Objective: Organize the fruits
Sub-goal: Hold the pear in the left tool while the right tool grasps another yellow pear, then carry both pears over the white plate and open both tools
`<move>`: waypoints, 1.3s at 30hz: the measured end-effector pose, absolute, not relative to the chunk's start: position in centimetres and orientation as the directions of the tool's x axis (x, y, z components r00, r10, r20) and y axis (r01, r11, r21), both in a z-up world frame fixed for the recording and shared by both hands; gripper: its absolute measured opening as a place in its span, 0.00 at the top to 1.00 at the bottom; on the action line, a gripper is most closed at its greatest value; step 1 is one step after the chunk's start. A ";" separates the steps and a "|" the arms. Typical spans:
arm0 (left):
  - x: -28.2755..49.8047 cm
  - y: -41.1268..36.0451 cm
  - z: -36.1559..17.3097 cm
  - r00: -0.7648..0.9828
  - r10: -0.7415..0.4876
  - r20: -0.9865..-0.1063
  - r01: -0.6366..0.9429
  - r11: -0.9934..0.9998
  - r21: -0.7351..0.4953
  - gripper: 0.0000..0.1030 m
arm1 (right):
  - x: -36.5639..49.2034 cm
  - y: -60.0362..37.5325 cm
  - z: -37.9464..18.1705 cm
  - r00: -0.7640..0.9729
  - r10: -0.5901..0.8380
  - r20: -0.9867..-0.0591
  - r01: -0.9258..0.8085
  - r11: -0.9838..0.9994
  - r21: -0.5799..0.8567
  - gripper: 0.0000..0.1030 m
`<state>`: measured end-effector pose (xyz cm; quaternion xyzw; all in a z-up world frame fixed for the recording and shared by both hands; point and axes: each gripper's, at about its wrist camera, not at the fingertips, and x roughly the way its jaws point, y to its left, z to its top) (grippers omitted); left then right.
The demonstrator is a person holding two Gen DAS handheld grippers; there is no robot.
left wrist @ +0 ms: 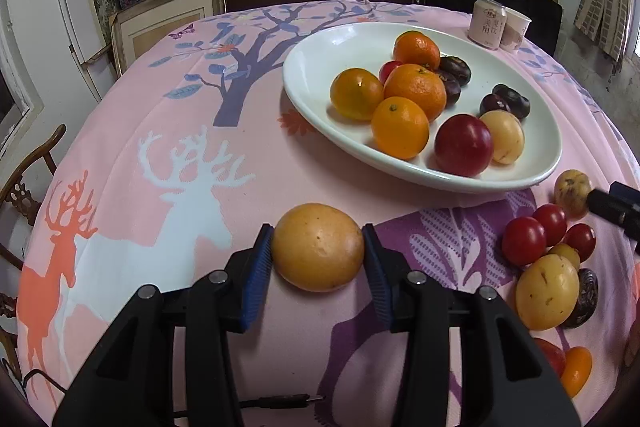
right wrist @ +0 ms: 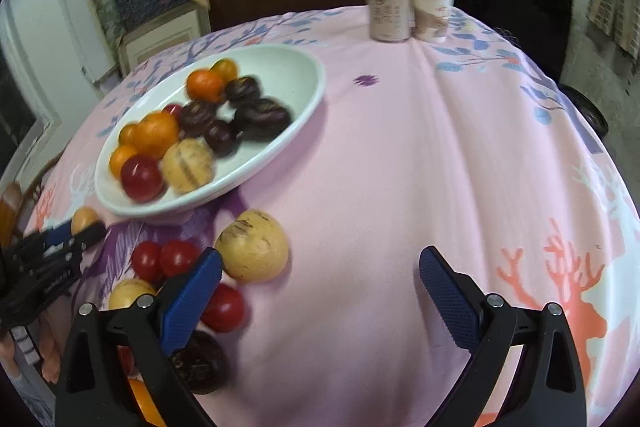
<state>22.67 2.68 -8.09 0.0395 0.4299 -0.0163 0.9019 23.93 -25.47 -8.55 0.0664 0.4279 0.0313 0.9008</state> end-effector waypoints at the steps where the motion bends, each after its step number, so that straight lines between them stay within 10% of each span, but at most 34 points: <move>1: 22.7 2.7 -8.1 0.630 0.005 -0.777 0.063 0.996 0.058 0.57 | 23.9 -26.2 -8.4 0.639 0.100 -0.763 0.028 0.988 0.153 0.03; 16: 22.7 2.7 -8.1 0.630 0.007 -0.776 0.063 0.996 0.060 0.57 | 23.7 -24.0 -8.1 0.671 0.152 -0.726 -0.089 0.988 0.125 0.26; 26: 22.7 2.7 -8.3 0.625 0.009 -0.780 0.062 0.996 0.061 0.57 | 24.0 -22.3 -8.9 0.600 0.293 -0.744 -0.186 0.956 0.227 0.59; 39: 23.0 3.1 -8.2 0.624 -0.023 -0.781 0.064 0.998 0.022 0.57 | 25.1 -22.6 -9.7 0.563 0.375 -0.737 -0.163 0.924 0.345 0.60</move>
